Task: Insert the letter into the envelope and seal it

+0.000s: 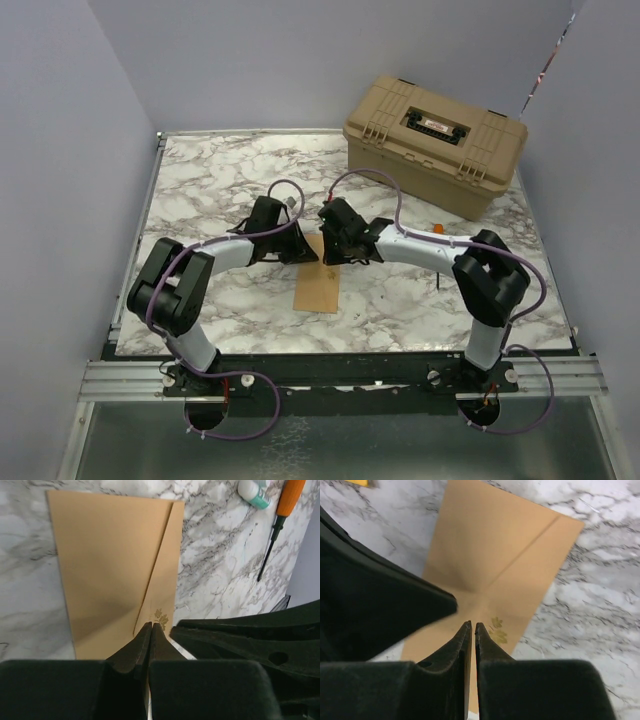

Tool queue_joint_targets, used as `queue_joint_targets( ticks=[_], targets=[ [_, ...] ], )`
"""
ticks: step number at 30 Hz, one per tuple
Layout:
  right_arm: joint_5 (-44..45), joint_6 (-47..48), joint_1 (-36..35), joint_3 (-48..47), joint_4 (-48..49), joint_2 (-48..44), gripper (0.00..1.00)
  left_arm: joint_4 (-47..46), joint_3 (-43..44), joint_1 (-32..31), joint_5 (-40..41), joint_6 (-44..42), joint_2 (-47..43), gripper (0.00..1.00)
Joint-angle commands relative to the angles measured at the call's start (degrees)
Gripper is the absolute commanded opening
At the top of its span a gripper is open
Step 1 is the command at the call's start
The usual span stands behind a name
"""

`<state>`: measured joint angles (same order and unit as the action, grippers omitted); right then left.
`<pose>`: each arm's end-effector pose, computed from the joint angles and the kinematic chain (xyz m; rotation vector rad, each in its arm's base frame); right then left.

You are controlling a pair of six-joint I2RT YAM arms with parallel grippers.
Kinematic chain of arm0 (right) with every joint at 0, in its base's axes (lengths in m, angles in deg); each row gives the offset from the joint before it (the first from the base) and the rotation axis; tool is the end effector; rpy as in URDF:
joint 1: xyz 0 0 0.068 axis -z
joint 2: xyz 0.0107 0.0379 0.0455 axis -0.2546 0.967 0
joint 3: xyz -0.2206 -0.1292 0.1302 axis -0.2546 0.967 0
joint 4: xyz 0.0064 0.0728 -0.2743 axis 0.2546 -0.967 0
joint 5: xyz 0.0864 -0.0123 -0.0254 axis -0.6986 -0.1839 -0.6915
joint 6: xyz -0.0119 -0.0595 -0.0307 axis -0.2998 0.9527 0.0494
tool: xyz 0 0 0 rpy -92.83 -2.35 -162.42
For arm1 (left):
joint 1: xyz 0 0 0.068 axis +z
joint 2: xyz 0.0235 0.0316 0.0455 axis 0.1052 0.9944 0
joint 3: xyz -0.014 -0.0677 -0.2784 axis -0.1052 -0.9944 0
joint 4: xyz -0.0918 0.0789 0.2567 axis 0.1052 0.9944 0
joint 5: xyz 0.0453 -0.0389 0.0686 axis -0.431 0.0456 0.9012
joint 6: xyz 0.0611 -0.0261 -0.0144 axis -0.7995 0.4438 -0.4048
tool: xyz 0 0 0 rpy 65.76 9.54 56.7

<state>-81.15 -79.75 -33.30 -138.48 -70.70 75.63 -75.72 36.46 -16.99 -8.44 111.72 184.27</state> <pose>0.2813 0.3061 0.1772 -0.2886 2.5589 0.4613 0.3139 -0.1626 0.1384 -0.1542 2.5520 -1.1079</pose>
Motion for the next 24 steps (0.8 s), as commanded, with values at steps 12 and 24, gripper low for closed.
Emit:
queue_joint_targets(
  ticks=[12, 24],
  targets=[
    [1.52, -1.36, 1.01, -4.58, 0.07, 7.82, 0.07, 7.05, 3.44, -3.96, 0.54, -5.06, 5.76, 0.00],
    [-0.44, -0.52, 2.02, -2.44, 4.03, 10.08, 0.07, 15.18, 2.59, -3.46, 6.38, -8.07, 8.80, 0.00]
  ],
)
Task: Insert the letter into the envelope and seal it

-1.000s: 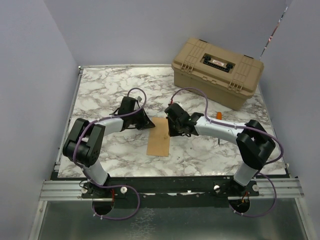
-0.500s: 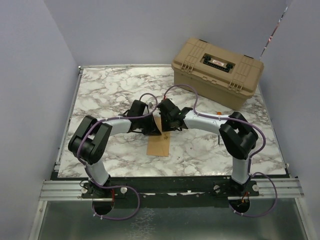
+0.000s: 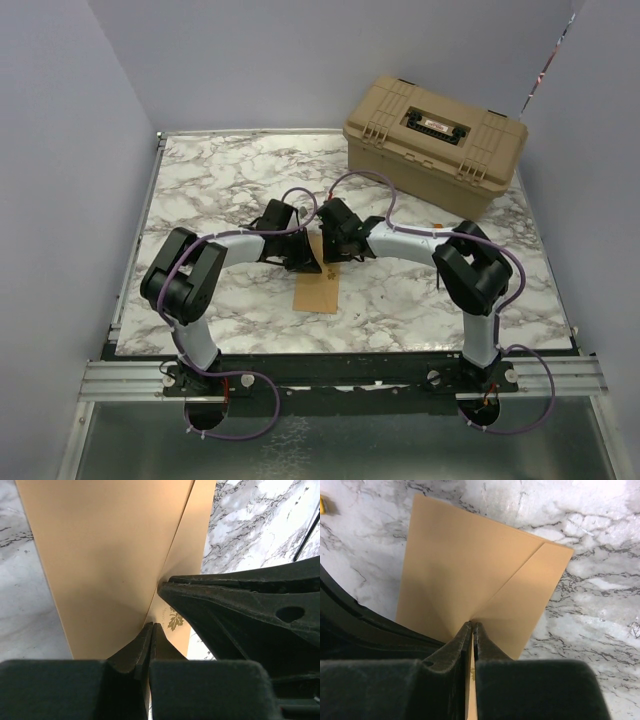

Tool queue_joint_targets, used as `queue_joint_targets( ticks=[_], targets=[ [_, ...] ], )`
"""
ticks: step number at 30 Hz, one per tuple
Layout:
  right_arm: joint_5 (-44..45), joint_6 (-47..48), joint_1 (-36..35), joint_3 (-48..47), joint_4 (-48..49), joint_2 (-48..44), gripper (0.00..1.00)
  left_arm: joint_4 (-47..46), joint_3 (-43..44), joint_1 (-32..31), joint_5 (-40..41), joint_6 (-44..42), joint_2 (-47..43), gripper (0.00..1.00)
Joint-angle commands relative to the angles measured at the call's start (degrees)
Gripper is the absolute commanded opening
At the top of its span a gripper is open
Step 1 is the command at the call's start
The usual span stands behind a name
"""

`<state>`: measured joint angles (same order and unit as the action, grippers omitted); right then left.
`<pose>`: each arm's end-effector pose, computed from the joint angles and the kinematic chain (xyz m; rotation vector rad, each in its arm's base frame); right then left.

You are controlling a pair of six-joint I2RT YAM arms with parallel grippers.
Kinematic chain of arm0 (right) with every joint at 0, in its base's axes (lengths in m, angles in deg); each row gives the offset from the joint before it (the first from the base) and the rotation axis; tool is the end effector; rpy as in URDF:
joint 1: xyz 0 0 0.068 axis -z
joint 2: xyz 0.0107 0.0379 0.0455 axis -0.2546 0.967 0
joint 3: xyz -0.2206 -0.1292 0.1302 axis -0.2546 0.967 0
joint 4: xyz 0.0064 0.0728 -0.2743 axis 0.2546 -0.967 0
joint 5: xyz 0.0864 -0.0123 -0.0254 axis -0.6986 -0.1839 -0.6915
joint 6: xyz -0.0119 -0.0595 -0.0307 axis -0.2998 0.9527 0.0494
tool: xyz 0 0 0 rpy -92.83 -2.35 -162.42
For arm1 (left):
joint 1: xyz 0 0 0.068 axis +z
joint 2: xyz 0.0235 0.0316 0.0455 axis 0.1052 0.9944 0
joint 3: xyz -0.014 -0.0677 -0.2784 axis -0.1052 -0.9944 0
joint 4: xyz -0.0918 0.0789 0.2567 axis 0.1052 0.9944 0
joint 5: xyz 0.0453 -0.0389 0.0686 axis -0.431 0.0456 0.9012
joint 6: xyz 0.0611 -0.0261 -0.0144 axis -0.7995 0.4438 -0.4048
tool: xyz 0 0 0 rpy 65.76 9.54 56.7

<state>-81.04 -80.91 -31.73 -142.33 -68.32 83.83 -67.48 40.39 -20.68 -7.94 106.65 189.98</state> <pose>0.3075 0.3169 0.1436 -0.2314 2.5935 0.4300 0.3081 -0.1846 0.1140 -0.0296 2.7298 -1.0278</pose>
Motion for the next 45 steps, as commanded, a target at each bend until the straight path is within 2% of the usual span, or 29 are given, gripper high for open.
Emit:
queue_joint_targets(
  ticks=[1, 9, 19, 22, 26, 34, 37, 45],
  targets=[
    [-0.37, 0.64, 0.61, 1.75, 1.80, 2.00, 0.07, 7.09, -1.55, 0.38, 5.77, -3.12, 3.12, 0.00],
    [2.48, 0.35, 5.06, 2.19, 1.10, 4.24, 0.06, 7.15, -4.01, 4.56, -1.16, -4.41, 4.53, 0.00],
    [4.13, 4.67, 6.78, -1.95, 0.10, 4.02, 0.06, 6.68, -3.81, 5.42, -1.32, -4.05, 6.49, 0.00],
    [1.69, 6.99, 5.31, -0.29, 1.50, 0.01, 0.06, 6.01, -3.76, 5.45, -1.20, -2.98, 6.79, 0.00],
    [-5.73, 9.09, 2.38, 3.29, 4.27, -3.94, 0.07, 5.18, -4.07, 5.42, -0.52, -1.90, 6.76, 0.00],
    [-14.41, 8.28, 0.81, 8.30, 7.98, -1.57, 0.08, 4.84, -4.31, 5.45, -0.06, -1.33, 7.24, 0.00],
    [-11.84, 7.78, 0.84, 7.05, 6.56, 0.20, 0.08, 4.83, -4.40, 5.45, 0.29, -1.33, 7.25, 0.00],
    [2.67, 6.06, 2.34, 2.83, 2.29, 2.48, 0.07, 4.90, -4.83, 5.62, 0.69, -1.59, 6.94, 0.00]
  ],
)
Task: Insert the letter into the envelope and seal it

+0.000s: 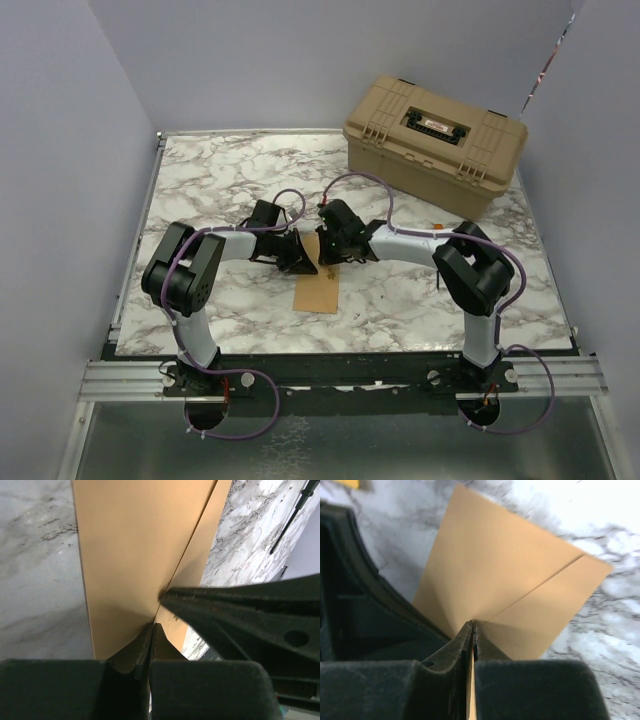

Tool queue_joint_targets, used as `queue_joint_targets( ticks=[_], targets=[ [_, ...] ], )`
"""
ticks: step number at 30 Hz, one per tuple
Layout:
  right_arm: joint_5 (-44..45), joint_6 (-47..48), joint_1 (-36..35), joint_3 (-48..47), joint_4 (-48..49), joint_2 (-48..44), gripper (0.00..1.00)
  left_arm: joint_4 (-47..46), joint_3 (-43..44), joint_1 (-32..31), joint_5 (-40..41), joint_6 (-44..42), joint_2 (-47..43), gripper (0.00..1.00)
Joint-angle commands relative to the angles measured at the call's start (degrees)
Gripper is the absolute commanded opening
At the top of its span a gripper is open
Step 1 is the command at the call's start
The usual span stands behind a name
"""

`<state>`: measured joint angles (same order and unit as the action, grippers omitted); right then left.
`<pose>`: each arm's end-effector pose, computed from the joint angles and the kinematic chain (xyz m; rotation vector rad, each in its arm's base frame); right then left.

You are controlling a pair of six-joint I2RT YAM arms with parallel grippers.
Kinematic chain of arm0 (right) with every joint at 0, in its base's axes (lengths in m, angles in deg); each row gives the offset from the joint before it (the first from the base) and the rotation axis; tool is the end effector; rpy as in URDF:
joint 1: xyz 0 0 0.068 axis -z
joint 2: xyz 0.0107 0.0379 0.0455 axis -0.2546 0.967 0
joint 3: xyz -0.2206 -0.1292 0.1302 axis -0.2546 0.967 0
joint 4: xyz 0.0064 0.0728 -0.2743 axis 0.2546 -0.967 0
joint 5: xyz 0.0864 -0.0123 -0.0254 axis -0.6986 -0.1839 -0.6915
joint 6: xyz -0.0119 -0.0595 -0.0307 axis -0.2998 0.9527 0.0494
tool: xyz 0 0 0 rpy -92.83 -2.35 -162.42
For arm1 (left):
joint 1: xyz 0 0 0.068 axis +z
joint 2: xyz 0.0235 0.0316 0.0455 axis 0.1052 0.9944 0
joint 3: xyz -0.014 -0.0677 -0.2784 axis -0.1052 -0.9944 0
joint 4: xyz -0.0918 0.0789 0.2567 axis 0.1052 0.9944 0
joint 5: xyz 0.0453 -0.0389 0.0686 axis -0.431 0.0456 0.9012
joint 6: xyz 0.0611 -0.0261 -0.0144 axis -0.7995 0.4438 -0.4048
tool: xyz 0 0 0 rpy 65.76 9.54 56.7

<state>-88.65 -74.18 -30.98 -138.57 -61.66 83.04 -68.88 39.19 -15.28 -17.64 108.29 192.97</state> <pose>0.3040 0.3154 0.1370 -0.4173 2.5493 0.5743 0.3152 -0.1596 0.0967 -0.1488 2.7661 -1.2146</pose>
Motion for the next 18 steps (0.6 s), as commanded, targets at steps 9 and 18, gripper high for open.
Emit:
queue_joint_targets(
  ticks=[9, 18],
  targets=[
    [17.77, -0.43, 3.82, -6.00, -6.82, 3.94, 0.06, 6.19, -3.44, 0.62, 10.07, -2.95, 3.34, 0.00],
    [4.72, 4.69, -0.88, -6.01, -7.44, -3.40, 0.07, -14.73, -4.31, 3.15, -5.98, 7.98, -4.46, 0.00]
  ],
)
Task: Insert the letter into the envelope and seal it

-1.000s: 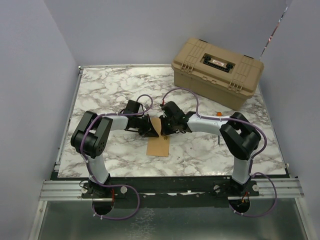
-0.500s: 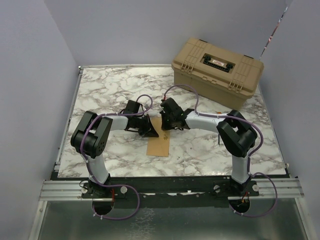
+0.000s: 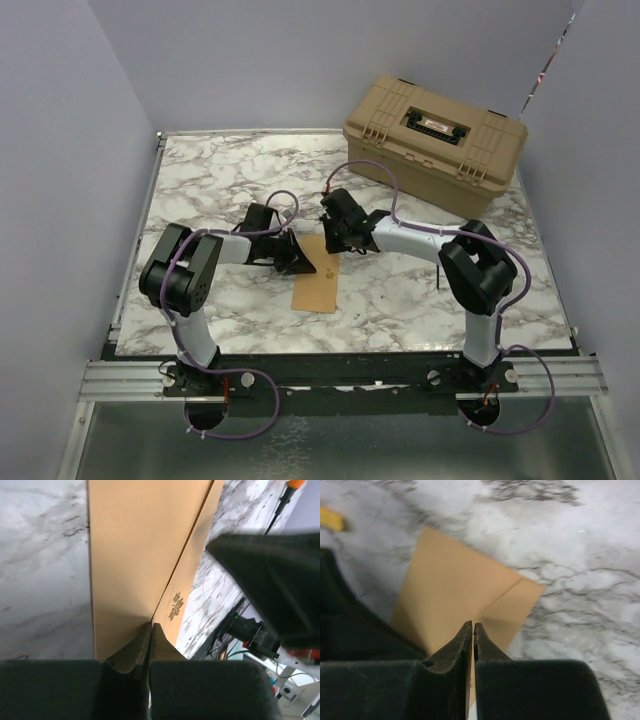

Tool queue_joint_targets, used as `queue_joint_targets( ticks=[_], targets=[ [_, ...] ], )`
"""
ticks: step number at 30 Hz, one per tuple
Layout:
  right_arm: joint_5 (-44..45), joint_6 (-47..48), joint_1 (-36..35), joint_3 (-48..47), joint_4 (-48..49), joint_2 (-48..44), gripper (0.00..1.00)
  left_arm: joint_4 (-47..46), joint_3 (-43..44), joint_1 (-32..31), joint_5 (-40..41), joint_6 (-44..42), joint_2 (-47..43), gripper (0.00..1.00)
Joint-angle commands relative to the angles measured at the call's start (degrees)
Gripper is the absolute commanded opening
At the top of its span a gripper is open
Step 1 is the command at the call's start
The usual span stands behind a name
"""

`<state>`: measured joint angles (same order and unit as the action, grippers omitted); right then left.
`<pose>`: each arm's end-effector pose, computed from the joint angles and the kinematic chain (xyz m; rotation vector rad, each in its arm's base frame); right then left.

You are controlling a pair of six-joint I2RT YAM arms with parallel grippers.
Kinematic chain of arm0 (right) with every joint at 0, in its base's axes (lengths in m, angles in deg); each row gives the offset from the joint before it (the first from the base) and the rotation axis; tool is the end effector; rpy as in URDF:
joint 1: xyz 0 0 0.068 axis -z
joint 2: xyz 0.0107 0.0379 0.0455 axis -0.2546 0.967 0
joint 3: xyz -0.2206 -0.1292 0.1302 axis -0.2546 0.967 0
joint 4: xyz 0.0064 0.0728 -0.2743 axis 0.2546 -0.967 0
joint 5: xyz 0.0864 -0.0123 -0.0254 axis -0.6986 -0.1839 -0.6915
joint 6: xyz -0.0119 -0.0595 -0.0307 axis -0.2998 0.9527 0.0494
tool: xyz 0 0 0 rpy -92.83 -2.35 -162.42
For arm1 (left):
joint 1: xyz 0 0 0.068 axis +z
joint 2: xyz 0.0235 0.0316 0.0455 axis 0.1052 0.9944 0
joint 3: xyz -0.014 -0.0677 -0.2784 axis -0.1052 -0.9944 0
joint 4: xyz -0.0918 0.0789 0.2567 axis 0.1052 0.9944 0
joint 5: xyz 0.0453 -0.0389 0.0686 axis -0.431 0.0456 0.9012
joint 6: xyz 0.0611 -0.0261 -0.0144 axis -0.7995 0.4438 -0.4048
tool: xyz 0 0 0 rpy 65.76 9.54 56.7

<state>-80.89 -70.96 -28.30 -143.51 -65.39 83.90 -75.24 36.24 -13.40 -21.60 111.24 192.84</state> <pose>0.3332 0.3046 0.1536 -0.3604 2.4900 0.3884 0.3143 -0.1501 0.0931 -0.1959 2.7051 -1.3247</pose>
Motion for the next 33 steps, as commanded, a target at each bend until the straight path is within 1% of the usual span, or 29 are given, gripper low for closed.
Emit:
queue_joint_targets(
  ticks=[1, 6, 13, 20, 28, 33],
  targets=[
    [-2.45, 0.28, -3.78, -0.91, -4.73, -4.59, 0.07, -8.41, -1.35, 1.46, -1.39, 5.52, -5.45, 0.00],
    [-1.92, -2.11, -5.07, 0.67, -5.15, -4.93, 0.07, -7.10, -2.97, 1.84, 3.85, 7.64, -8.48, 0.00],
    [-1.51, -2.46, -8.00, -1.22, -6.16, -1.34, 0.07, -2.31, -3.25, 1.87, 10.80, 6.68, -5.28, 0.00],
    [-1.67, -2.36, -8.91, -2.21, -8.95, 1.17, 0.01, 1.44, -2.78, 1.81, 11.96, 7.02, -0.95, 0.00],
    [-1.37, -2.74, -9.58, -0.58, -11.42, 2.51, 0.01, 4.92, -3.00, 1.81, 16.07, 6.72, -0.50, 0.00],
    [-3.17, -2.37, -10.10, 2.58, -11.86, 0.21, 0.01, 5.57, -2.76, 1.86, 17.50, 7.15, -0.35, 0.00]
  ],
)
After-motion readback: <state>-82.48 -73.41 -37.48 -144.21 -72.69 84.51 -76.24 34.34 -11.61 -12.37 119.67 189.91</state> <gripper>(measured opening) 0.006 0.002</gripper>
